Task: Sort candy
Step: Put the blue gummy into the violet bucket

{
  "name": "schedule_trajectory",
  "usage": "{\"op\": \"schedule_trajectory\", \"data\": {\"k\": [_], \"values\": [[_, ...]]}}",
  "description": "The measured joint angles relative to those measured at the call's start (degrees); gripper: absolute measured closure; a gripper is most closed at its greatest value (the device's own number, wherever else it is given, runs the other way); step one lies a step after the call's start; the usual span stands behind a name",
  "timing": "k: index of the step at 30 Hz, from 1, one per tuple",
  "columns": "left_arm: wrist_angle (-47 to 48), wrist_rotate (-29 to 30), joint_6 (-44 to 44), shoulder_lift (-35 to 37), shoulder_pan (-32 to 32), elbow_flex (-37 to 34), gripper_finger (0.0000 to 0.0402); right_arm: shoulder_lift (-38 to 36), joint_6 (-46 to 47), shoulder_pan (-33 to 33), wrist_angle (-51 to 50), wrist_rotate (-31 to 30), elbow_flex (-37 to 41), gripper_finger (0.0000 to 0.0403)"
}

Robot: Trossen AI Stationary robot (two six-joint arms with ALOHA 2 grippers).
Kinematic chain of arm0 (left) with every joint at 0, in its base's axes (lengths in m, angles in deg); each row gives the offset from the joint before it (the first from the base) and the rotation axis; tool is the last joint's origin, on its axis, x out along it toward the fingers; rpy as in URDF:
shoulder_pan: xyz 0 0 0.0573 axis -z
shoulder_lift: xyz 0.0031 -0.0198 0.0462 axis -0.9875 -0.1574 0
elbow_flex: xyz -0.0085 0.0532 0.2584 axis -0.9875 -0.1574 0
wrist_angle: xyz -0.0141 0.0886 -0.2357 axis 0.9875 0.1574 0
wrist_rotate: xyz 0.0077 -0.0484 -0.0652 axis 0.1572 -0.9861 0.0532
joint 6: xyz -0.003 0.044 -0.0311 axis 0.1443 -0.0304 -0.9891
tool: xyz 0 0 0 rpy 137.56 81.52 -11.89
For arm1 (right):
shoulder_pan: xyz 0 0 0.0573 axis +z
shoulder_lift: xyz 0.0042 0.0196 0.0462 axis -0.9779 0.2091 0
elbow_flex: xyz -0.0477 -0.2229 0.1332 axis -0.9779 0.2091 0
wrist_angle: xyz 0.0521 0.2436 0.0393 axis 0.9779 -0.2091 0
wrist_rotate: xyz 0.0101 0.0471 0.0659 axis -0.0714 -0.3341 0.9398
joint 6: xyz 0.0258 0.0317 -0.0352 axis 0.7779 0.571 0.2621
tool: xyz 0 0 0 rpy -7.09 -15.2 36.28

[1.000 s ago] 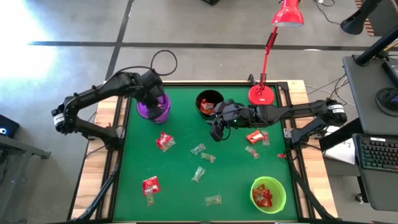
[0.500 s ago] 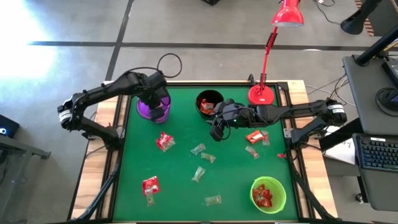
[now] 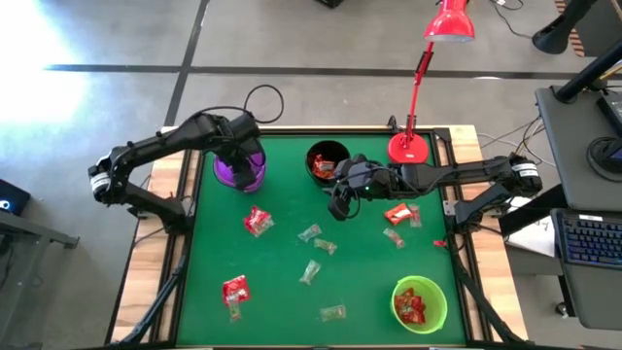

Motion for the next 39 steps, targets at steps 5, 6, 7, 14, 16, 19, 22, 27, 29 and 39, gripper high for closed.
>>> {"op": "schedule_trajectory", "data": {"k": [5,6,7,14,16,19,22,27,29,39], "values": [[-3.3,-7.0,-1.5,3.0,3.0,0.0,0.0308,0.1,-1.8,0.0,-0.1,0.0,0.0,0.0241],[-4.3,-8.9,-1.8,3.7,3.8,0.0,0.0308,0.3,-2.3,0.0,-0.2,0.2,0.0,0.0241],[-5.5,-10.8,-2.5,4.4,4.8,0.0,0.0308,0.5,-2.8,0.0,-0.7,0.9,0.0,0.0241],[-15.1,-13.7,-7.1,8.5,14.0,-1.6,0.0308,4.8,-3.4,0.0,-1.9,4.7,0.0,0.0241],[-18.2,-13.7,-8.6,10.0,17.3,-3.7,0.0308,6.6,-3.2,0.0,-1.6,4.7,0.1,0.0241],[-20.9,-13.7,-10.9,12.4,21.4,-8.3,0.0308,8.8,-0.7,0.2,0.5,6.8,-0.1,0.0241],[-22.7,-12.5,-14.6,15.3,24.2,-13.4,0.0308,11.0,1.7,0.4,0.7,9.5,-2.2,0.0241],[-23.0,-11.0,-21.1,20.2,26.4,-20.7,0.0308,14.3,3.3,1.1,0.6,10.5,-7.5,0.0241],[-23.2,-11.0,-23.1,22.5,27.1,-23.3,0.0308,15.6,3.3,1.6,0.5,10.5,-9.8,0.0241],[-23.4,-11.0,-25.1,31.3,28.2,-30.2,0.0308,22.2,5.1,3.4,-0.8,10.5,-15.4,0.0241]]}}
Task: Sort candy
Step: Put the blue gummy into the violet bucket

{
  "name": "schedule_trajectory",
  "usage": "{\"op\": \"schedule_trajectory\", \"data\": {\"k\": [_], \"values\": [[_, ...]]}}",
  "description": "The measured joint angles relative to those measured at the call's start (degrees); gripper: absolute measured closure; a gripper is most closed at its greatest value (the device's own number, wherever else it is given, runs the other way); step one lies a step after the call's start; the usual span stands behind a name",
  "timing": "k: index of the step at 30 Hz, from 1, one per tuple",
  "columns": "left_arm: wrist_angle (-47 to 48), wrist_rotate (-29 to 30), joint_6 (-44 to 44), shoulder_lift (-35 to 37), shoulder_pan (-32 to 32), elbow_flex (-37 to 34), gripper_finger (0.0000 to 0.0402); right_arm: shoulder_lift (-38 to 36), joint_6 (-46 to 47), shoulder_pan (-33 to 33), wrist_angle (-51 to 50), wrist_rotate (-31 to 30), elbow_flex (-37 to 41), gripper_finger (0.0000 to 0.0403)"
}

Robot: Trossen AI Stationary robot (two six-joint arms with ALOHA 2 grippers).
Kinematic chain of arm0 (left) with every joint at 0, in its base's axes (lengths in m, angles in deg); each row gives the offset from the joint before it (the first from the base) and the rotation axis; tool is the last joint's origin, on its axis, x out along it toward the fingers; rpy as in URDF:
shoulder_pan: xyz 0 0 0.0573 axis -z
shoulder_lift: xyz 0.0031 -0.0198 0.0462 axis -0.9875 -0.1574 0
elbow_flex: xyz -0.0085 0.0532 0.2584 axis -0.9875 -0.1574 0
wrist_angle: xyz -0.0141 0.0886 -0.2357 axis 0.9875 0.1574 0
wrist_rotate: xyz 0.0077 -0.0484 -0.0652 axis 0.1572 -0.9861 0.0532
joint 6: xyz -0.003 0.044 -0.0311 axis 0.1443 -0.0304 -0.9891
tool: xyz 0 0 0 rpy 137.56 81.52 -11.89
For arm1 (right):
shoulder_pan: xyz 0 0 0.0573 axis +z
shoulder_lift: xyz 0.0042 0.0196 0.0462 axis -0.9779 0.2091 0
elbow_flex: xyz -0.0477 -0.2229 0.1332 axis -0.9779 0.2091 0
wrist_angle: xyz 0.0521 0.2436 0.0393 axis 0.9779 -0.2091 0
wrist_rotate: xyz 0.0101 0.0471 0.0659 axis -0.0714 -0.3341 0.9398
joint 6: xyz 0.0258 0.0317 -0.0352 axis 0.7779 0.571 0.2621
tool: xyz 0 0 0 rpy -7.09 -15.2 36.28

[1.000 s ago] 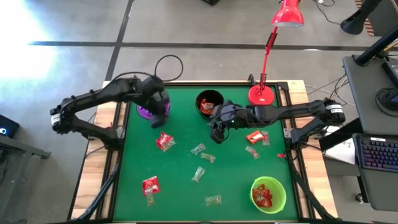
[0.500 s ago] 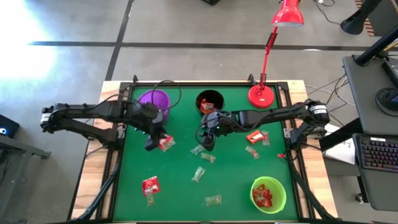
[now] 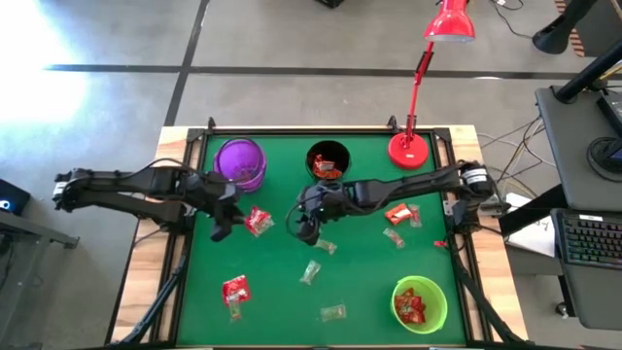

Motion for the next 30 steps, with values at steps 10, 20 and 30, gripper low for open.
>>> {"op": "schedule_trajectory", "data": {"k": [10,20,30], "values": [[-0.3,0.0,2.6,2.7,0.0,0.8,0.0308,7.1,-9.5,0.1,-2.7,2.9,0.1,0.0241],[0.1,0.0,2.7,2.6,0.0,0.8,0.0308,10.3,-25.0,0.0,-3.4,2.9,0.1,0.0241],[0.3,0.0,3.2,2.7,0.0,0.5,0.0308,10.4,-27.3,0.0,-6.3,9.0,0.1,0.0257]]}}
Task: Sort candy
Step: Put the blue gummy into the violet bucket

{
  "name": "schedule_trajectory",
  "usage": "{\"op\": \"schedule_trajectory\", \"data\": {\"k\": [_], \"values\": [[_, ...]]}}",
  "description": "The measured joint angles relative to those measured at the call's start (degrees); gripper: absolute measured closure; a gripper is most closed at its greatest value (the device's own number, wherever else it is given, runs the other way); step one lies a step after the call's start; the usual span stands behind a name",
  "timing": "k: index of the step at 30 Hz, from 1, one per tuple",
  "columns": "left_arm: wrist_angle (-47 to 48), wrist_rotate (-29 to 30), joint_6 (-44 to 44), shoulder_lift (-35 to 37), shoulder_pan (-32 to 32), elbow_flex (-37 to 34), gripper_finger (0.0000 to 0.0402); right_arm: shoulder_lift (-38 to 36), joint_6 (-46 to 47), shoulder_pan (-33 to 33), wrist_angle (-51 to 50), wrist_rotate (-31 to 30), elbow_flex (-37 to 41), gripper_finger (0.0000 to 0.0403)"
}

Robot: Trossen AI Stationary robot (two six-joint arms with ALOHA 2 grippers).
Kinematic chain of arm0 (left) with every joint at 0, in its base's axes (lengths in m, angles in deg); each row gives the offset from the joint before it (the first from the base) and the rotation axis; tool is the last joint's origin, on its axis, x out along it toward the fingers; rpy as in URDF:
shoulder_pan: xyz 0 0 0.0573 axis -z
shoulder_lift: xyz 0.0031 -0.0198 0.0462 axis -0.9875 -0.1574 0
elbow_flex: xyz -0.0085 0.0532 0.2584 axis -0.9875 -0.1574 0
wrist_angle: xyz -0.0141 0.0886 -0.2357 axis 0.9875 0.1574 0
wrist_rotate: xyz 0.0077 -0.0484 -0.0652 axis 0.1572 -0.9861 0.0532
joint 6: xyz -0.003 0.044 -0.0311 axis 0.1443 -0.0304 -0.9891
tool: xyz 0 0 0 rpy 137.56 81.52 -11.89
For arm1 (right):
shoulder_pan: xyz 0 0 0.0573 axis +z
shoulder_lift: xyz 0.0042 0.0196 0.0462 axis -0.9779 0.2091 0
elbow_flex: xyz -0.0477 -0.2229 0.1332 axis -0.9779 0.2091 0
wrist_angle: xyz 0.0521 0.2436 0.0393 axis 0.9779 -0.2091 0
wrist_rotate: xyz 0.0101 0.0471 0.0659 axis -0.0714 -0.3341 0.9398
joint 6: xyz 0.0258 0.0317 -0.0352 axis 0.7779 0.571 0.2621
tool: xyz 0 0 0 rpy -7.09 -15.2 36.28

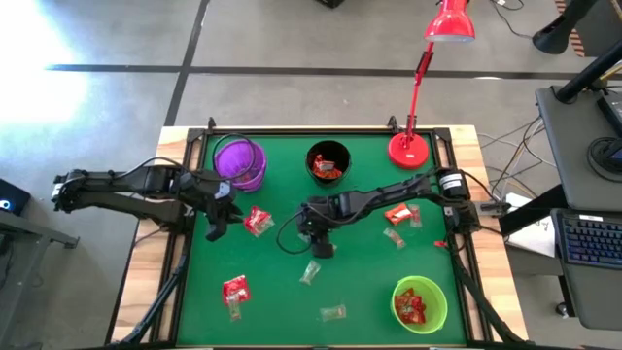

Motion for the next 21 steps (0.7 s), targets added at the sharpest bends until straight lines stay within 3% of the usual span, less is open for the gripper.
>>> {"op": "schedule_trajectory", "data": {"k": [10,17,21], "values": [[-0.1,0.0,0.0,0.0,0.0,0.0,0.0308,1.8,0.5,-0.4,-0.9,-0.6,0.6,0.027],[-0.2,0.0,0.0,-0.3,0.0,0.0,0.0308,3.2,3.2,-1.2,-1.0,-4.7,0.8,0.0265],[-0.2,0.0,-0.2,-0.3,0.0,-0.1,0.0308,3.7,5.5,-1.4,-1.1,-4.6,0.8,0.0286]]}}
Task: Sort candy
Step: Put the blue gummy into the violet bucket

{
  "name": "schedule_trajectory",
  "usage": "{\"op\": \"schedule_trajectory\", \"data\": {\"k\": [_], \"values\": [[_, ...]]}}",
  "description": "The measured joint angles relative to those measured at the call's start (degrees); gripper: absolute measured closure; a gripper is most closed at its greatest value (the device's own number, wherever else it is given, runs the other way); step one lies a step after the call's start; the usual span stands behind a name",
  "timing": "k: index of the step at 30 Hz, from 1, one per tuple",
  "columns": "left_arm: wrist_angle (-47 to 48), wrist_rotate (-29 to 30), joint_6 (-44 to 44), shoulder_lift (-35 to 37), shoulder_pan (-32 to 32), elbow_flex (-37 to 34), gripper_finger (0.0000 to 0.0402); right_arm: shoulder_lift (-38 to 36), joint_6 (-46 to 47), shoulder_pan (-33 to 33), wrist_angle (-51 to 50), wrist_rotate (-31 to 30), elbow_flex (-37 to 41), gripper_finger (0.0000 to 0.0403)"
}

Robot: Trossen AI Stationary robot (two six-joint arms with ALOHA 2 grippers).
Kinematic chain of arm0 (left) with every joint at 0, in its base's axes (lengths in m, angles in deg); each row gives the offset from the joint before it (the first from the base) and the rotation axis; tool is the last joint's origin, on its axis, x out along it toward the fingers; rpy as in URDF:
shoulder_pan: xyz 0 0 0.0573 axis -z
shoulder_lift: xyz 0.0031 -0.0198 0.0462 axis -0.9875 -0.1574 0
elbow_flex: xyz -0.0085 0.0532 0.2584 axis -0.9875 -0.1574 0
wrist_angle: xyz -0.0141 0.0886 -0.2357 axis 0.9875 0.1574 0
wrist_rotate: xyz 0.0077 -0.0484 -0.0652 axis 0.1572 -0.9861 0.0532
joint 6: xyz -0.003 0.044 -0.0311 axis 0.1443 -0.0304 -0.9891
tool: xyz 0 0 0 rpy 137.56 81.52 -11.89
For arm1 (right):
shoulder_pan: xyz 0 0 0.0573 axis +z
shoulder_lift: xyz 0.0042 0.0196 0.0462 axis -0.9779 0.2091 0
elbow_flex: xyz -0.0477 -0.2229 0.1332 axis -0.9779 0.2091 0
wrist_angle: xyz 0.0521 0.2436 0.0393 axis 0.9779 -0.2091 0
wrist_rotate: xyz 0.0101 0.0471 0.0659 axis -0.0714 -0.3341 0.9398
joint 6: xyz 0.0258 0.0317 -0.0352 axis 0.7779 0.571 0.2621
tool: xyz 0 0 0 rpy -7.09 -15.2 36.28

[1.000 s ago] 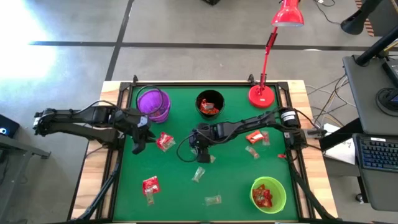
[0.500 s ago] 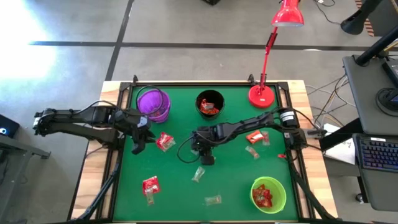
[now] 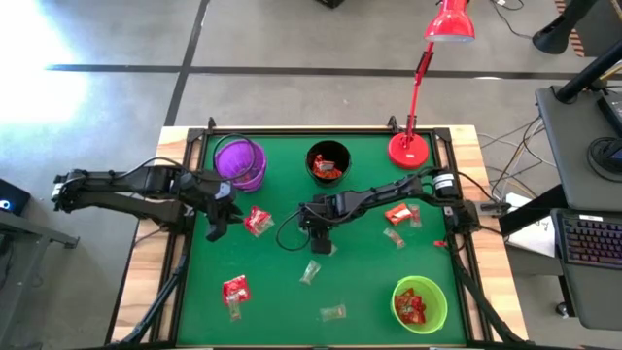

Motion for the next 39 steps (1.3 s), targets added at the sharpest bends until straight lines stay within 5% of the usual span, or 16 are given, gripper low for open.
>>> {"op": "schedule_trajectory", "data": {"k": [9,19,34,39], "values": [[0.0,0.0,-0.1,0.0,0.0,0.0,0.0308,0.0,6.1,0.0,-0.8,0.2,-1.3,0.0388],[-0.6,1.3,2.5,1.5,0.0,0.0,0.0308,0.0,11.2,0.1,-4.8,1.2,-12.7,0.039],[-5.7,18.8,17.5,1.3,-0.2,0.0,0.0308,-0.3,-0.7,-4.6,-5.2,1.1,-30.7,0.039],[-10.1,20.0,22.7,0.4,-0.3,0.0,0.0308,-0.3,-0.7,-7.3,-4.4,3.0,-31.5,0.039]]}}
